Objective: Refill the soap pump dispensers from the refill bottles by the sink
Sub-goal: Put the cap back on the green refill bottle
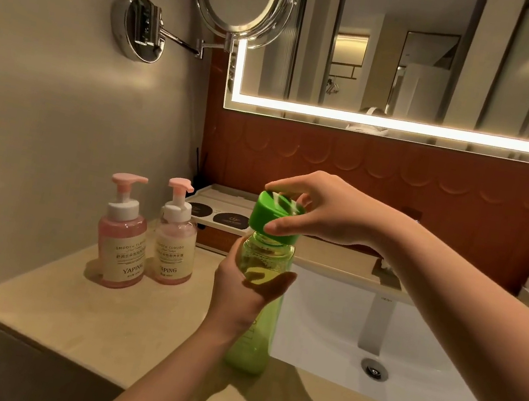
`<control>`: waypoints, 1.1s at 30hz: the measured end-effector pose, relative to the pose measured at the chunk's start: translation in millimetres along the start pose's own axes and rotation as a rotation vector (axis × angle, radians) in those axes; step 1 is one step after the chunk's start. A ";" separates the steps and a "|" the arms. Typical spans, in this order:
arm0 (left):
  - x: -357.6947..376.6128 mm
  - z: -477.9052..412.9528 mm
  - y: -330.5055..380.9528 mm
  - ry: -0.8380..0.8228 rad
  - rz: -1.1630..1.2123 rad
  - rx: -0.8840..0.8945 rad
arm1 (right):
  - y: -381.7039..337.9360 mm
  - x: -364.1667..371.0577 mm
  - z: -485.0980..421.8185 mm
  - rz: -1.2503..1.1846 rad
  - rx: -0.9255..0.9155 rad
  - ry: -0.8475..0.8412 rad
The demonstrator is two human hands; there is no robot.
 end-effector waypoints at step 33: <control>-1.7 -0.2 0.2 -0.019 -0.127 -0.024 | -17.4 38.7 -29.9 0.626 0.191 -0.004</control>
Point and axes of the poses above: each hand's wrist, its own z-axis away from the middle knuckle, its own x-axis out of the palm, y = z × x, the point moved 4 cm from there along -z, towards the middle knuckle, and after that the axes turned 14 degrees about -y, right-handed, at the moved point
